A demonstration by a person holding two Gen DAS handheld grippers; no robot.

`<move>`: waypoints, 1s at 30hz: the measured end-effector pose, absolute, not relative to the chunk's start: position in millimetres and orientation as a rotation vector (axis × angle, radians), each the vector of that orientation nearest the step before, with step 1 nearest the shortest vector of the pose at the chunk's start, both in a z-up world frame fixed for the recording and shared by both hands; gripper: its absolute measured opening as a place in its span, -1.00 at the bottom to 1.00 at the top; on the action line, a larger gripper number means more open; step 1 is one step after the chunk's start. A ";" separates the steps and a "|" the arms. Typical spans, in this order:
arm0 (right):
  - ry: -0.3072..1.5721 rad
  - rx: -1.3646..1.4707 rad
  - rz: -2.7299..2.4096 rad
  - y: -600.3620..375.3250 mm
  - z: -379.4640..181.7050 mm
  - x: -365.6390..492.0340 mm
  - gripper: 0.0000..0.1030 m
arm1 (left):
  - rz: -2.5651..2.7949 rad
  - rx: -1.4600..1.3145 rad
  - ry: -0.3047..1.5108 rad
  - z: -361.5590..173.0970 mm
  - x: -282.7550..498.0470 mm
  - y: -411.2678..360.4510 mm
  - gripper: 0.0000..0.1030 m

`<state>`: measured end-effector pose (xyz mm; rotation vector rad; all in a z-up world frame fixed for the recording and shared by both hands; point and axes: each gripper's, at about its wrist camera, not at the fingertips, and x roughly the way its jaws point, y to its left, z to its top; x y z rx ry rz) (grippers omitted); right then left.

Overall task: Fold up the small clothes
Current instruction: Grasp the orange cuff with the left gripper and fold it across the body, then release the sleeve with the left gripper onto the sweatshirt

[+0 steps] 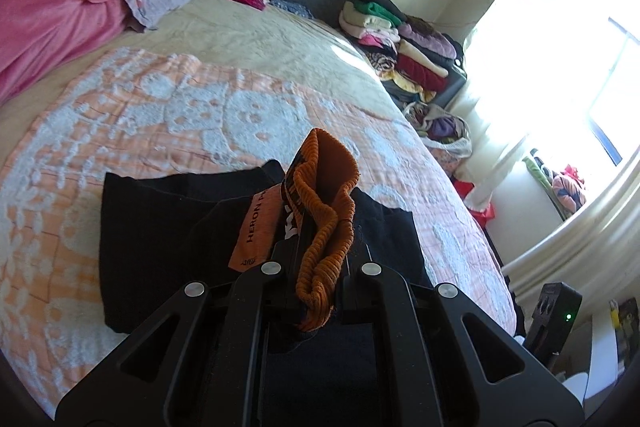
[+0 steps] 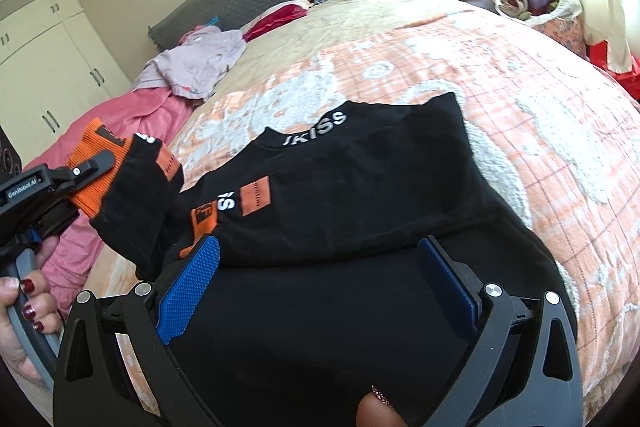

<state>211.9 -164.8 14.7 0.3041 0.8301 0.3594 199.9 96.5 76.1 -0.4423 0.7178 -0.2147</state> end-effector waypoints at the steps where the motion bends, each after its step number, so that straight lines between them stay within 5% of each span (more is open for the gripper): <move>1: 0.831 0.307 0.355 -166.7 14.1 212.4 0.91 | -0.222 -0.438 0.727 74.0 202.1 92.0 -0.95; 11: 0.835 0.330 0.308 -185.0 7.7 214.7 0.91 | -0.293 -0.413 0.818 45.4 222.5 60.5 -0.92; 16: 0.840 0.333 0.305 -185.9 5.9 215.5 0.91 | -0.346 -0.432 0.859 35.4 228.7 54.7 -0.46; 20: 0.853 0.321 0.324 -177.1 2.7 216.4 0.91 | -0.329 -0.418 0.853 35.3 226.9 61.0 -0.40; 29: 0.920 0.226 0.374 -134.8 -23.6 226.4 0.88 | -0.183 -0.360 0.837 34.2 218.4 97.2 0.13; 30: 0.922 0.222 0.376 -131.7 -25.7 227.3 0.77 | -0.168 -0.357 0.836 33.8 217.2 102.0 0.18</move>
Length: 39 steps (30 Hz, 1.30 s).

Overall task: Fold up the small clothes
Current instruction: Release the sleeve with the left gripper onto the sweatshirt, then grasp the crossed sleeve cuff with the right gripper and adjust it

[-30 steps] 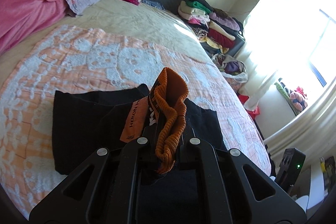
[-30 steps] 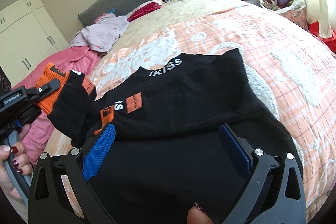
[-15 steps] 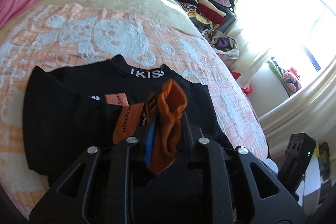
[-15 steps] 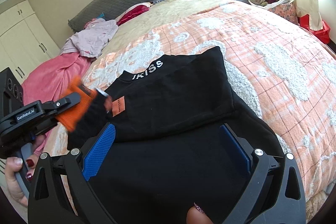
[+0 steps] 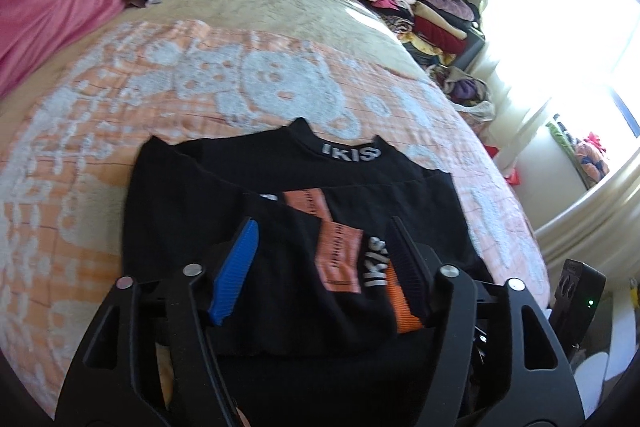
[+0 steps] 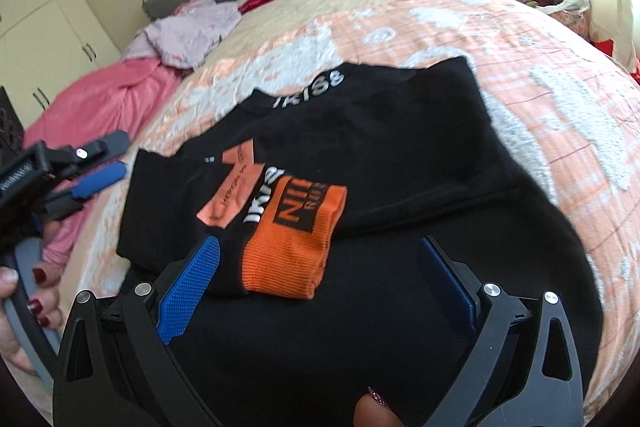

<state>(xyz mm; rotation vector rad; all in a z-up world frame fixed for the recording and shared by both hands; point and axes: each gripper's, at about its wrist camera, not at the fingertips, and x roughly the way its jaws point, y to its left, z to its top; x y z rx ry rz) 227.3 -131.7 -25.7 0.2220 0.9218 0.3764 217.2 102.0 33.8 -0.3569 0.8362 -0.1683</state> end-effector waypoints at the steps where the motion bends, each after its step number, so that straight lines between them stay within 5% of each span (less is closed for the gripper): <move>1: 0.929 0.219 0.376 -128.8 -28.6 229.0 0.66 | -0.157 -0.356 0.835 33.8 216.7 106.8 0.22; 5: 0.945 0.246 0.371 -122.9 -36.4 239.7 0.33 | -0.114 -0.366 0.827 33.3 207.8 127.4 0.29; 11: 0.956 0.216 0.354 -111.8 -45.4 260.2 0.30 | -0.076 -0.380 0.810 33.4 197.4 145.8 0.33; 21: 0.909 0.178 0.386 -101.1 -41.8 257.6 -0.79 | -0.034 -0.420 0.795 32.1 191.1 169.8 0.33; 39: 0.671 0.002 0.392 -123.4 47.1 275.2 -0.81 | 0.025 -0.435 0.782 37.3 189.2 183.7 0.33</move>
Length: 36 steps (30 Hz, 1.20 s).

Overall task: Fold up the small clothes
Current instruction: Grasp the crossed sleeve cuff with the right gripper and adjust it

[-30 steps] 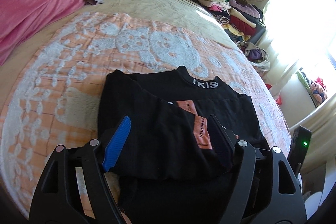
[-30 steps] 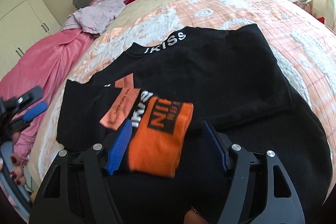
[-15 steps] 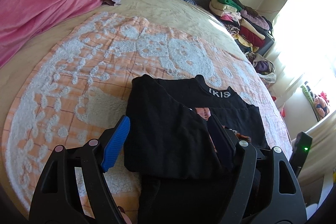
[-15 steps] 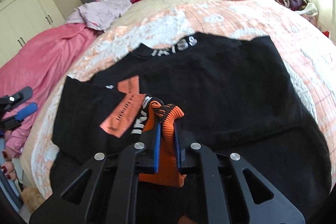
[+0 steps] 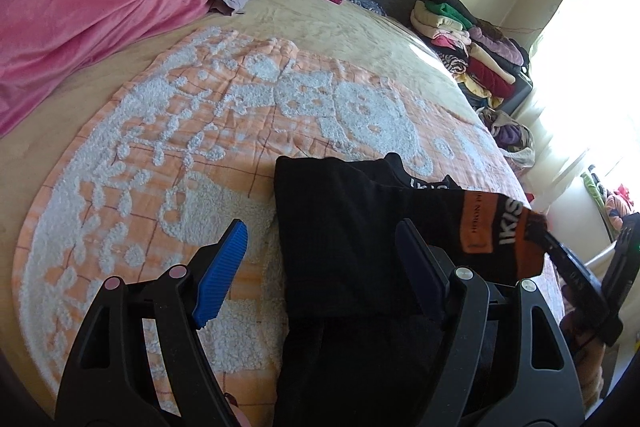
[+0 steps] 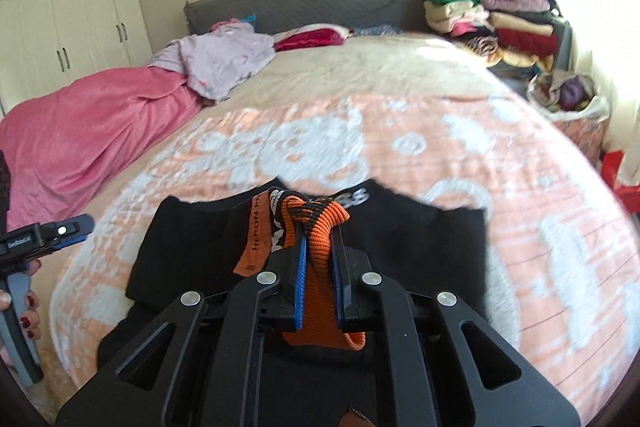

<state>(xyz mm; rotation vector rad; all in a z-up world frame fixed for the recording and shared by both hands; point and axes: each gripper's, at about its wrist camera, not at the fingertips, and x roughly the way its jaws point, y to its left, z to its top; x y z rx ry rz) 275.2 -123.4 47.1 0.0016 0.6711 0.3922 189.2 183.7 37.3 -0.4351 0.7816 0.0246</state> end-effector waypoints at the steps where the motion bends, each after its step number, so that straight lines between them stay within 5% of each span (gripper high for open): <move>1: 0.669 -0.008 0.374 -128.0 46.9 277.1 -0.81 | 0.026 -0.432 0.781 37.8 189.9 183.1 0.33; 26: 0.751 0.006 0.267 -168.0 9.8 293.0 -0.76 | -0.059 -0.283 0.860 23.7 233.8 115.1 0.33; 36: 0.774 0.038 0.209 -187.7 3.6 292.4 -0.35 | -0.098 -0.239 0.894 15.0 245.3 93.4 0.33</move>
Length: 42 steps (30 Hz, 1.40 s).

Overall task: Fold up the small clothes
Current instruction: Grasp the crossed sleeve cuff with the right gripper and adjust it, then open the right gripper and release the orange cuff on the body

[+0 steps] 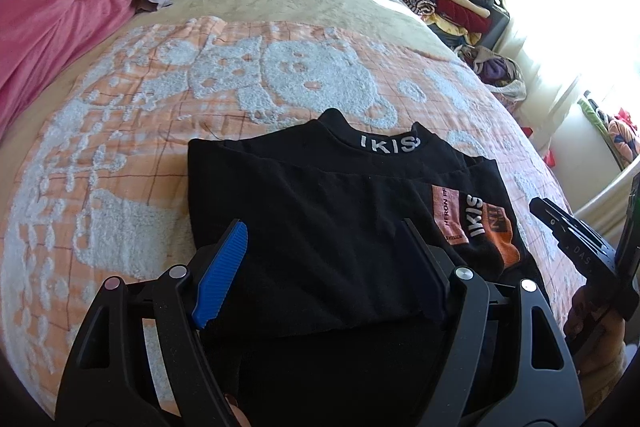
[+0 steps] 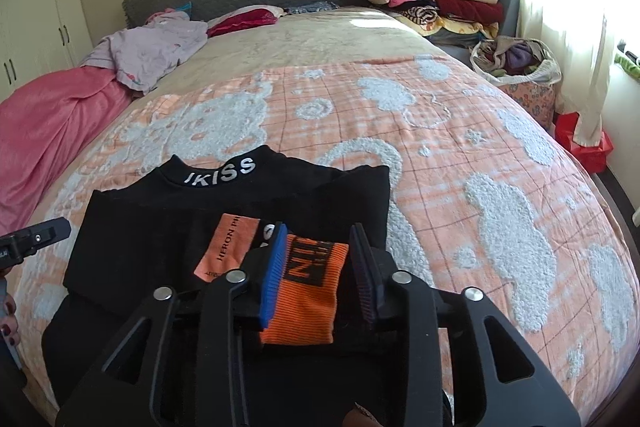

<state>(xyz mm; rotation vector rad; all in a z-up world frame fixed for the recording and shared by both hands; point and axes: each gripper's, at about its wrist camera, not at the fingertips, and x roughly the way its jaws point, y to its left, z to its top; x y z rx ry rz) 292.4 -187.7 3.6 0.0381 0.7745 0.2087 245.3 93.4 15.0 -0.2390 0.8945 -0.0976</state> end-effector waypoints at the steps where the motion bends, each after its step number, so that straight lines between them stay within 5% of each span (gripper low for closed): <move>1: 0.779 0.039 0.211 -187.8 2.9 292.6 -0.35 | -0.100 -0.234 0.900 12.9 247.0 91.9 0.33; 13: 0.818 -0.037 0.323 -143.7 -3.7 286.5 -0.30 | -0.098 -0.130 1.052 -42.7 259.8 84.8 0.25; 26: 1.014 -0.098 0.359 -108.9 -50.6 295.6 -0.18 | -0.116 -0.161 1.041 -43.3 253.9 92.1 0.25; 42: 0.954 -0.002 0.366 -121.5 -37.0 273.8 -0.01 | -0.117 -0.159 1.033 -41.1 251.0 93.3 0.25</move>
